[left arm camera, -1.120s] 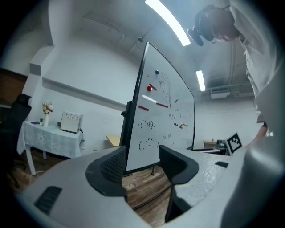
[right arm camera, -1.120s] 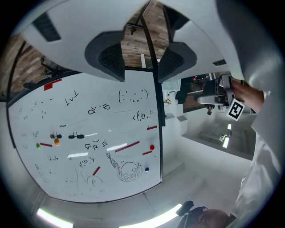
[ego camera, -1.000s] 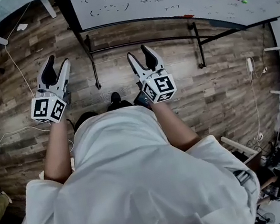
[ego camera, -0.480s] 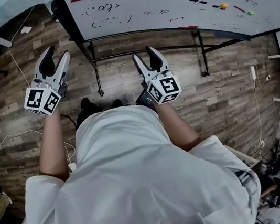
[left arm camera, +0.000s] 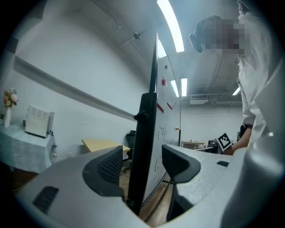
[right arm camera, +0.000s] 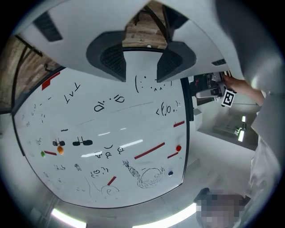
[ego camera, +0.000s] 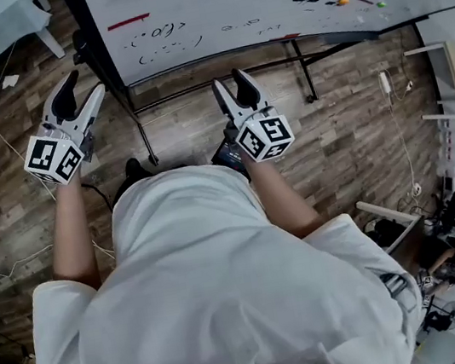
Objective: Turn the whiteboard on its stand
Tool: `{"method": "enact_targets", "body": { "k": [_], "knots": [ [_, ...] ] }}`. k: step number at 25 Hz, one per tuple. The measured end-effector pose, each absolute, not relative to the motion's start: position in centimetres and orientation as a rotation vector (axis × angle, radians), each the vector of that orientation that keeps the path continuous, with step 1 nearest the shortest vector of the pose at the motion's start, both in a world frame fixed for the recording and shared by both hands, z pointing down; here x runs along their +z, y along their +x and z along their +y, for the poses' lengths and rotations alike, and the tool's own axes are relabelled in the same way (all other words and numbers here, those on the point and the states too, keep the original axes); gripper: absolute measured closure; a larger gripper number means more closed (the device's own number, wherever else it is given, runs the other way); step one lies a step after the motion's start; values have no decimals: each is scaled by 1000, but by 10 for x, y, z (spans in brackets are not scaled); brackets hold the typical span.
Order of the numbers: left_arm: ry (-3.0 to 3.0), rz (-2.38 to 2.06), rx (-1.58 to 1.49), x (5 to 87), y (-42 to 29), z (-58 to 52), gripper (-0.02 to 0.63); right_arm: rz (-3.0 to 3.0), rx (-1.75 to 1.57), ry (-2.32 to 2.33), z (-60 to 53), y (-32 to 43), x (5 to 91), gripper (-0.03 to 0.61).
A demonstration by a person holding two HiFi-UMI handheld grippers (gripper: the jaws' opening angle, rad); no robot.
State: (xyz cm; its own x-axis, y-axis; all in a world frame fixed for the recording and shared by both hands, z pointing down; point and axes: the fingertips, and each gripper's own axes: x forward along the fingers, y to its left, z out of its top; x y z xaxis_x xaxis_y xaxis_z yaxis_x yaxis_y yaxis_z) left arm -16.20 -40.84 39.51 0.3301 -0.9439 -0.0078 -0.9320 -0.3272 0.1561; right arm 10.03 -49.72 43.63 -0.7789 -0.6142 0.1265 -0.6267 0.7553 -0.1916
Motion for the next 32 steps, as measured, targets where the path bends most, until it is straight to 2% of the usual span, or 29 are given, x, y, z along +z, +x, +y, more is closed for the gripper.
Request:
{"method": "enact_targets", "body": {
  "k": [7, 15, 19, 24, 27, 32],
  "knots": [
    [2601, -1427, -199, 393, -160, -437, 336, -2849, 504, 1260, -512, 95, 435, 378],
    [2733, -1144, -208, 380, -141, -452, 336, -2794, 527, 1504, -508, 100, 431, 401],
    [2776, -1060, -117, 381, -133, -457, 337, -2763, 551, 1605, -498, 104, 432, 408],
    [2803, -1037, -46, 387, -128, -459, 359, -2727, 568, 1682, -485, 109, 437, 414],
    [2810, -1047, -26, 389, -129, -460, 403, -2702, 569, 1703, -479, 111, 442, 417],
    [2821, -1089, -19, 390, -129, -459, 416, -2694, 534, 1706, -469, 113, 443, 428]
  ]
}}
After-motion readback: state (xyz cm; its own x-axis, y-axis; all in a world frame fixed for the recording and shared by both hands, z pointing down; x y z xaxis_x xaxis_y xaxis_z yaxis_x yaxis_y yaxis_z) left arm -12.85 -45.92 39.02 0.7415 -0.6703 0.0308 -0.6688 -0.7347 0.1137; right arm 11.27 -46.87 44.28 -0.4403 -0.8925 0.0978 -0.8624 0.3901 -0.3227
